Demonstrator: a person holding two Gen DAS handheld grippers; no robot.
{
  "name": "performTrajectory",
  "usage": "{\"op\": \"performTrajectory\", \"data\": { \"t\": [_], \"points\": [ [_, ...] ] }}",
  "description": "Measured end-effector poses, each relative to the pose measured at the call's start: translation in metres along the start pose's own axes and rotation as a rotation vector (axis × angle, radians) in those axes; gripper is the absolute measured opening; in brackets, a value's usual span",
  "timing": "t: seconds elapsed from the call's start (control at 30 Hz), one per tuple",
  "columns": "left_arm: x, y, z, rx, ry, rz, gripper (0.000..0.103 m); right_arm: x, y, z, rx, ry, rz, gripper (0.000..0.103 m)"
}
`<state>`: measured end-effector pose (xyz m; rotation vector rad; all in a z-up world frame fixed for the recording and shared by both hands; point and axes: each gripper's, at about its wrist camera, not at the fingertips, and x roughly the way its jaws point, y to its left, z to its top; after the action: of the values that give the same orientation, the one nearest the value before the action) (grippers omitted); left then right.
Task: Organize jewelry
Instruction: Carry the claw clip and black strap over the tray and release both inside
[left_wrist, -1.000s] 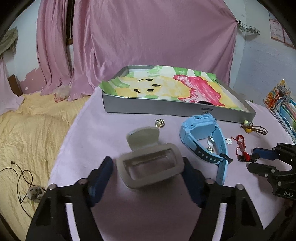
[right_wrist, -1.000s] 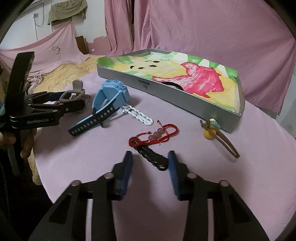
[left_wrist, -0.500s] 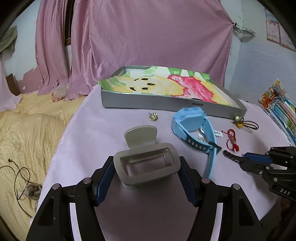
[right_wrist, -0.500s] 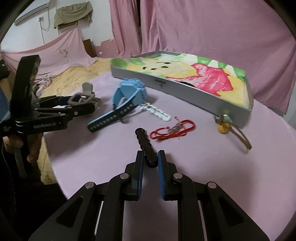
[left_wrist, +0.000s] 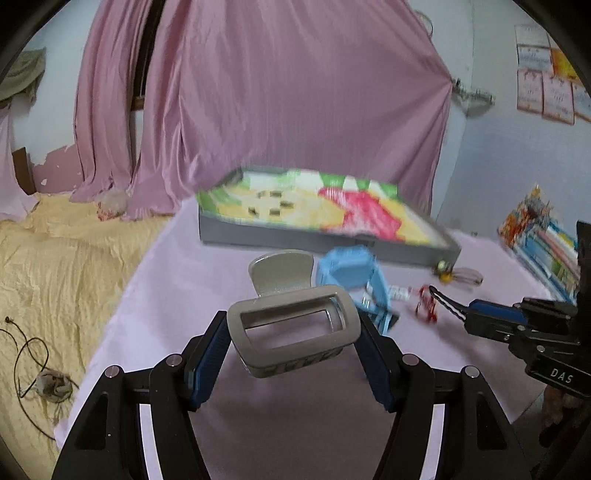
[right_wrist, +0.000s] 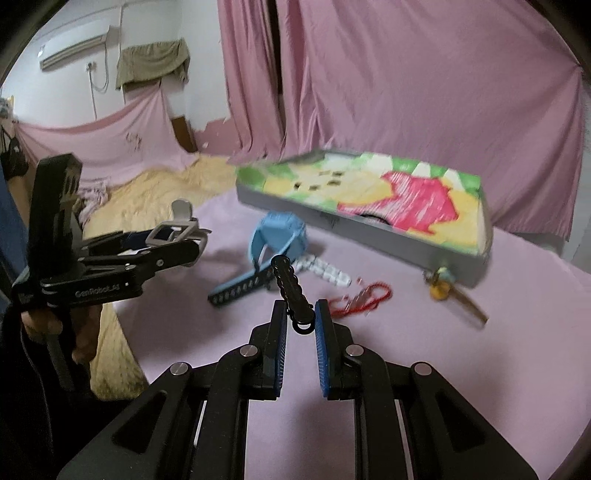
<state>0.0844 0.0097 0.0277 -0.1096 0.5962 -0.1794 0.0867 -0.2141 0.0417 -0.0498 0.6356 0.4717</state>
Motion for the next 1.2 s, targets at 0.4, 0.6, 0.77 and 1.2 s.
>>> {"op": "performTrajectory", "data": {
  "t": [0.4,0.6,0.77,1.2],
  "points": [
    [0.043,0.005,0.067,-0.01,-0.019,-0.003,0.064,0.02,-0.031,0.054,0.076,-0.102,-0.082,0.013],
    [0.081,0.004,0.095,0.019,0.032,0.011,0.064,0.051,-0.056,0.076,0.143,-0.07,-0.085,0.013],
    [0.11,0.006,0.109,0.019,0.088,-0.018,0.064,0.083,-0.066,0.083,0.168,-0.022,-0.083,0.013],
    [0.156,0.0,0.101,0.037,0.249,-0.047,0.065,0.127,-0.08,0.079,0.191,0.099,-0.083,0.014]
  ]
}}
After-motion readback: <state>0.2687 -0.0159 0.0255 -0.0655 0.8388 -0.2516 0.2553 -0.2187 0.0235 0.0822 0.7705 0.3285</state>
